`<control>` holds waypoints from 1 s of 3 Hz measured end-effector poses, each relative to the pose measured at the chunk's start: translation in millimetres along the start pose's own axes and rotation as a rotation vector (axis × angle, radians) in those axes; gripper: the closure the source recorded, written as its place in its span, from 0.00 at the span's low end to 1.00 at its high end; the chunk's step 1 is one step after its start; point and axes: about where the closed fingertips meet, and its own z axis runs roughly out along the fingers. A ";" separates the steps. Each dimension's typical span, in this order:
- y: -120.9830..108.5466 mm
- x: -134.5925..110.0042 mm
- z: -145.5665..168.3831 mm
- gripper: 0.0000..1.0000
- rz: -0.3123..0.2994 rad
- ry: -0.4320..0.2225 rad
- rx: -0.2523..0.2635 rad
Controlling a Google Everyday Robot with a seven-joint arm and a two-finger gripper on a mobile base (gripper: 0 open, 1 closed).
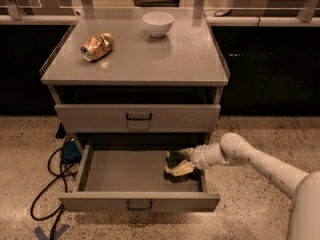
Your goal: Place sponge into middle drawer
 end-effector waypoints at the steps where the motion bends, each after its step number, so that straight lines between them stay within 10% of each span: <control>1: 0.0 0.0 0.1 0.12 0.000 0.000 0.000; 3: 0.3 0.0 0.4 0.00 0.000 0.000 -0.001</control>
Offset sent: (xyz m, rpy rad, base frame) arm 0.0000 0.0000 0.0000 0.0000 0.0000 0.0000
